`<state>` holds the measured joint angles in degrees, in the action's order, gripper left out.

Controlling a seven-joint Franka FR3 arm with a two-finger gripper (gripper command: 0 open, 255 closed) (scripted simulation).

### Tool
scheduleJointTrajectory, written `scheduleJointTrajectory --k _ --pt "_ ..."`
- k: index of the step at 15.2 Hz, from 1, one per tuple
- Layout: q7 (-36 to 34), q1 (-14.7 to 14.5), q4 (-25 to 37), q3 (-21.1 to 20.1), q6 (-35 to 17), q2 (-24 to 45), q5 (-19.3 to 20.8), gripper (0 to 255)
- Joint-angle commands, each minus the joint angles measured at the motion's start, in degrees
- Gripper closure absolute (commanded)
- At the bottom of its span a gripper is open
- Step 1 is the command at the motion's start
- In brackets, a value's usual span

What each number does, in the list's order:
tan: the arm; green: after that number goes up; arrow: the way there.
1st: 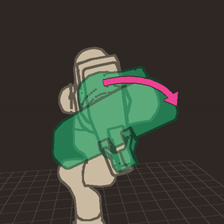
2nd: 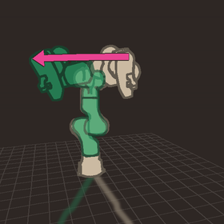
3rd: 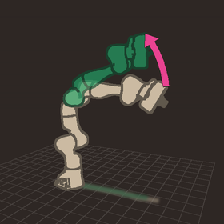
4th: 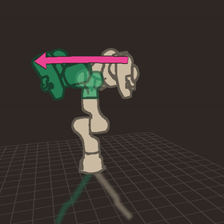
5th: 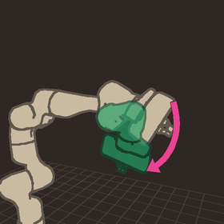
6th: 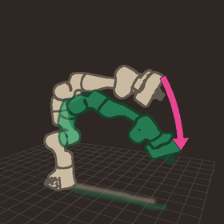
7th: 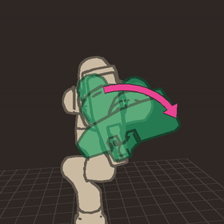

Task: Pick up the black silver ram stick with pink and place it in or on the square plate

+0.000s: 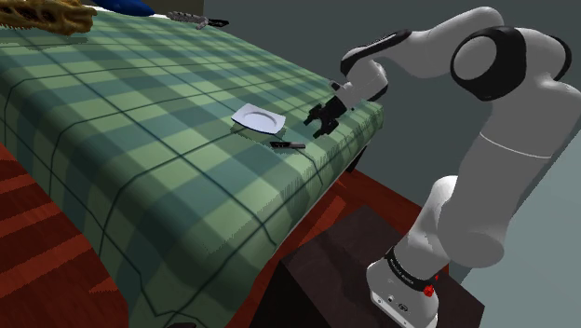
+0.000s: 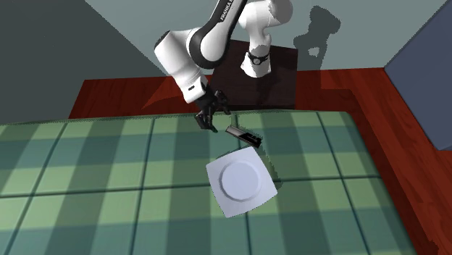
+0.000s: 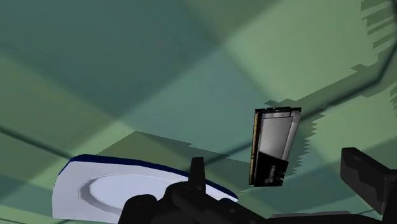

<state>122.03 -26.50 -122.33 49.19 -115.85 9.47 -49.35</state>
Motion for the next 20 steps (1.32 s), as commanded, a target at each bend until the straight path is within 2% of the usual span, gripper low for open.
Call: scheduleJointTrajectory --k 1,6,14,15,20 --pt "2.1 0.4 0.5 -0.7 0.2 1.8 -2.2 0" --pt "3.9 0.1 -0.2 -2.5 -1.8 4.5 -5.8 0" --pt "3.8 0.1 -0.2 -2.5 -1.8 4.5 -5.8 0" --pt "3.8 0.1 -0.2 -2.5 -1.8 4.5 -5.8 255" --pt "3.8 0.1 -0.2 -2.5 -1.8 4.5 -5.8 255"
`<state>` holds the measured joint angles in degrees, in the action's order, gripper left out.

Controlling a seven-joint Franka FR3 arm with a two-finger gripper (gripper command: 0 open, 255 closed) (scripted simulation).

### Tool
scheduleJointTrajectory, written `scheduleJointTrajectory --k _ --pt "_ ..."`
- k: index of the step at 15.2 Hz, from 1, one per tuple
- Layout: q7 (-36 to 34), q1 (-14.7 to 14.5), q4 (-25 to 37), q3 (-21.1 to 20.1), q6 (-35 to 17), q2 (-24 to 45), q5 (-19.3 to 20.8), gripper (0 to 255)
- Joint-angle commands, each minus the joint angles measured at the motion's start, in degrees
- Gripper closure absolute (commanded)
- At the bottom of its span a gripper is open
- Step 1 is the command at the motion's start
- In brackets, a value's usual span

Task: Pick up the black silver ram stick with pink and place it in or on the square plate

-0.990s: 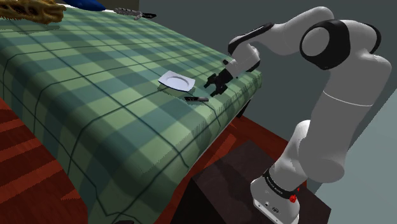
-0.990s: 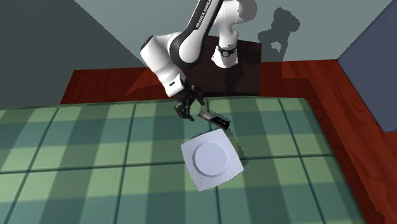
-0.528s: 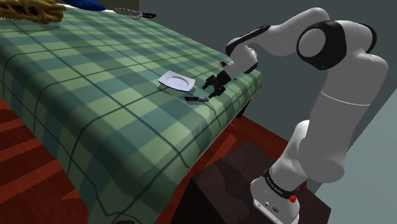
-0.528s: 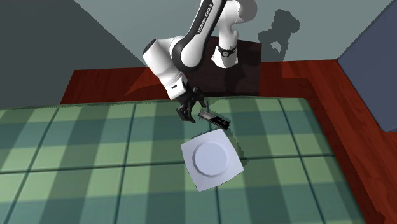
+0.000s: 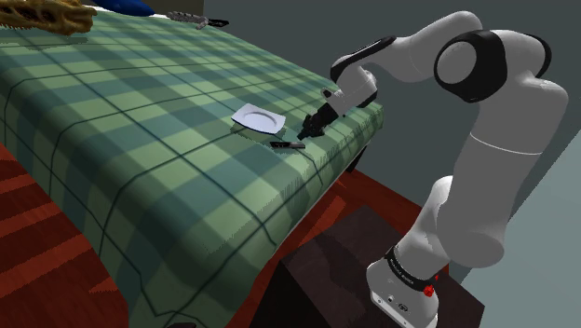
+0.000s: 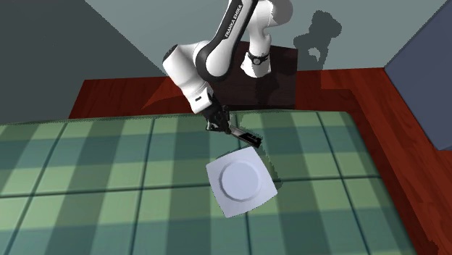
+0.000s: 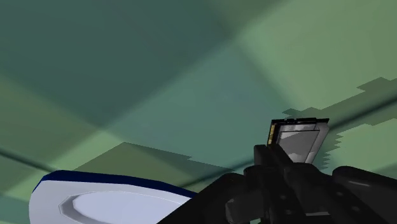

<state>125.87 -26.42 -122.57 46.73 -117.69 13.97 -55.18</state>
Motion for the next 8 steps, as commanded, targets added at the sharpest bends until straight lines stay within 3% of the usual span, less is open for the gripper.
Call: scheduleJointTrajectory --k 1,4,5,7,8 --pt "0.0 0.0 0.0 0.0 0.0 0.0 0.0 255" --pt "0.0 0.0 0.0 0.0 0.0 0.0 0.0 255" --pt "0.0 0.0 0.0 0.0 0.0 0.0 0.0 0" --pt "-17.5 -10.5 -1.8 2.1 -9.2 -5.3 17.6 0" --pt "-27.1 -15.1 -1.7 3.0 -11.1 -6.4 27.0 0"
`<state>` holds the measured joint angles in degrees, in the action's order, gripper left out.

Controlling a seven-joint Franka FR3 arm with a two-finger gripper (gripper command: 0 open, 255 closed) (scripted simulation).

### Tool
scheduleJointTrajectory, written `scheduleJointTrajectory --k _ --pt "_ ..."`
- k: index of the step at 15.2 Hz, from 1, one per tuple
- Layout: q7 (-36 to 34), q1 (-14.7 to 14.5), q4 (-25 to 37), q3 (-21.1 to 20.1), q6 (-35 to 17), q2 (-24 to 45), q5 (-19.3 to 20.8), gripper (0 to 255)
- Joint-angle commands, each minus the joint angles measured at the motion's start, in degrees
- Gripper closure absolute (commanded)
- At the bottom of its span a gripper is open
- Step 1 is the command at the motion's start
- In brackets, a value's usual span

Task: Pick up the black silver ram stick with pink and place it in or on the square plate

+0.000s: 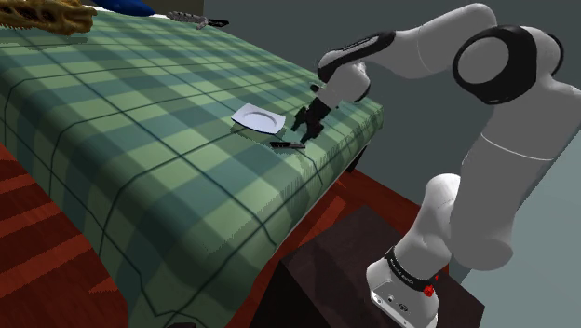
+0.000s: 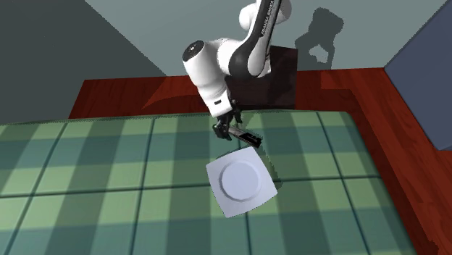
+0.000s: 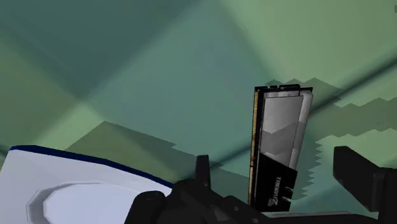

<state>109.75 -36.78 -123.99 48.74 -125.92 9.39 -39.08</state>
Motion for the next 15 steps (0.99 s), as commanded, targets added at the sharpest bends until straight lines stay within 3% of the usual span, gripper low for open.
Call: scheduleJointTrajectory --k 1,2,3,10,15 --pt "-20.2 -8.8 0.7 1.5 -2.9 -1.7 19.8 0" --pt "-28.3 -12.5 2.4 2.0 -1.2 -0.4 27.3 0" --pt "-30.8 -13.8 3.2 2.1 -0.3 0.3 29.5 0" --pt "-27.4 -12.2 1.2 0.4 -5.0 4.9 24.5 0" --pt "-27.4 -12.1 1.2 0.4 -5.0 4.9 24.5 0"
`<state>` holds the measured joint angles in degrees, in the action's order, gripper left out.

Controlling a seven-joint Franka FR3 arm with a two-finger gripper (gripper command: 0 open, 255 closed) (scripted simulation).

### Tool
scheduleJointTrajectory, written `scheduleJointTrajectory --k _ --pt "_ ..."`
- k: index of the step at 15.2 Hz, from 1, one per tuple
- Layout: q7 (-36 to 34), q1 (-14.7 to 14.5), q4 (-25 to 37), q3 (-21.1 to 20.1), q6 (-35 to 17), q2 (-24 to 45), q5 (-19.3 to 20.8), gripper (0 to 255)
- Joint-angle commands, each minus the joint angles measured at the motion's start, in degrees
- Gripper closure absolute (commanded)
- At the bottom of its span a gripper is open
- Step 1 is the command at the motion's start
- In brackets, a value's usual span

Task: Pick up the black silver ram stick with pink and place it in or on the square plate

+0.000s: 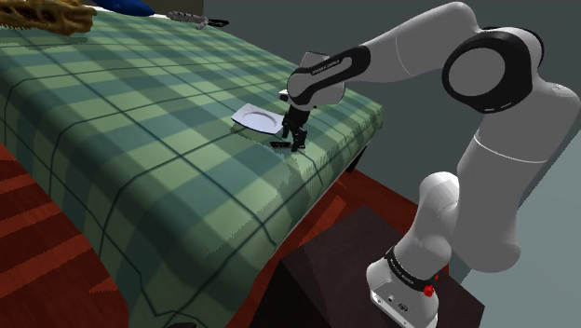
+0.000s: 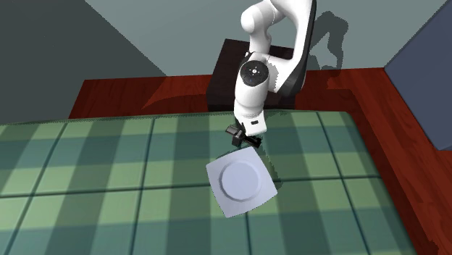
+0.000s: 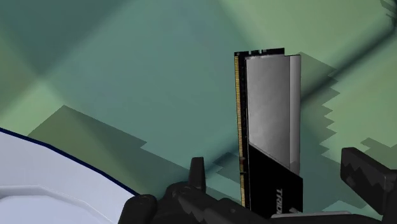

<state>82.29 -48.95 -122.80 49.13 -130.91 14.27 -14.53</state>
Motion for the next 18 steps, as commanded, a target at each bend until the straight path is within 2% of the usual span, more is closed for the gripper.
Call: scheduleJointTrajectory --k 1,3,4,13,18 --pt "0.0 0.0 0.0 0.0 0.0 0.0 0.0 0" --pt "0.0 0.0 0.0 0.0 0.0 0.0 0.0 0" --pt "0.0 0.0 0.0 0.0 0.0 0.0 0.0 255" --pt "0.0 0.0 0.0 0.0 0.0 0.0 0.0 255" --pt "-2.3 -1.4 1.2 1.5 3.1 -3.1 3.3 255"
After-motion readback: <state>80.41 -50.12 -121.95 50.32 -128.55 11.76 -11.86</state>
